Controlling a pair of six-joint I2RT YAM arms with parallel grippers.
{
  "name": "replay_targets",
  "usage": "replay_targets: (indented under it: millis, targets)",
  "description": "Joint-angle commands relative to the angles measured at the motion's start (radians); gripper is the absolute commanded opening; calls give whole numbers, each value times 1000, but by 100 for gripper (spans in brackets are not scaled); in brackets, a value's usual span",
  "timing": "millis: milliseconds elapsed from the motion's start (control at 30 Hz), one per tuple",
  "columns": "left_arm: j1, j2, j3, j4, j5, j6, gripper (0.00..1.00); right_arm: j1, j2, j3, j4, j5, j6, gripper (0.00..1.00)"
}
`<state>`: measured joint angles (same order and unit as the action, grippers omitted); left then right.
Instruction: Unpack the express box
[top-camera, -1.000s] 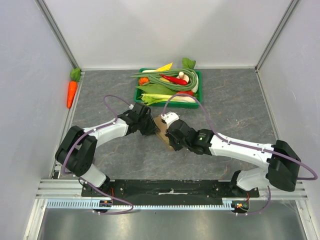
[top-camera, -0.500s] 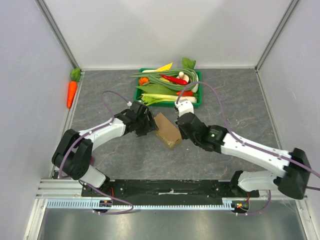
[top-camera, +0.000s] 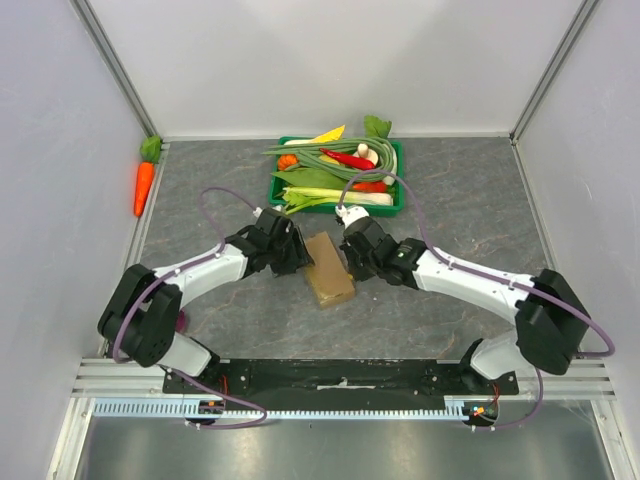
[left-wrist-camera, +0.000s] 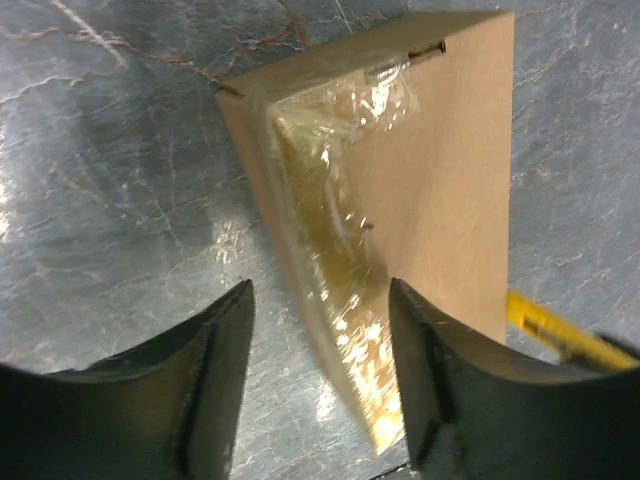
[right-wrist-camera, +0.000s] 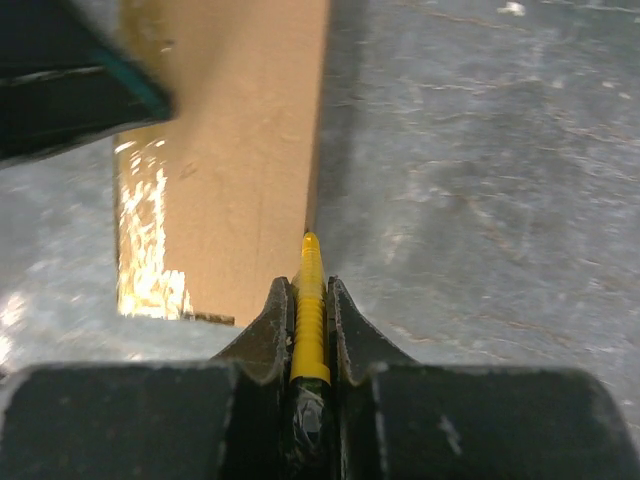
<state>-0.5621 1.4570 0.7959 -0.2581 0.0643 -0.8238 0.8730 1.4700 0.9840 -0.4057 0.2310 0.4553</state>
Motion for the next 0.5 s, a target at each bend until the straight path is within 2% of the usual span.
replay_targets:
  millis: [0, 133, 200, 300, 333, 467]
  targets:
    - [5, 84, 96, 77, 54, 67, 58, 33, -103, -31, 30, -188, 8, 0]
    - [4, 181, 183, 150, 190, 155, 50, 89, -100, -74, 38, -228, -15, 0]
    - [4, 209, 215, 154, 200, 176, 50, 95, -91, -85, 36, -226, 5, 0]
    - [5, 184, 253, 38, 56, 184, 50, 100, -131, -87, 6, -130, 45, 0]
    - [5, 171, 259, -27, -49, 180, 53, 101, -149, -78, -7, -101, 52, 0]
    - [5, 68, 241, -119, -187, 170, 60, 100, -265, -42, -57, 51, 82, 0]
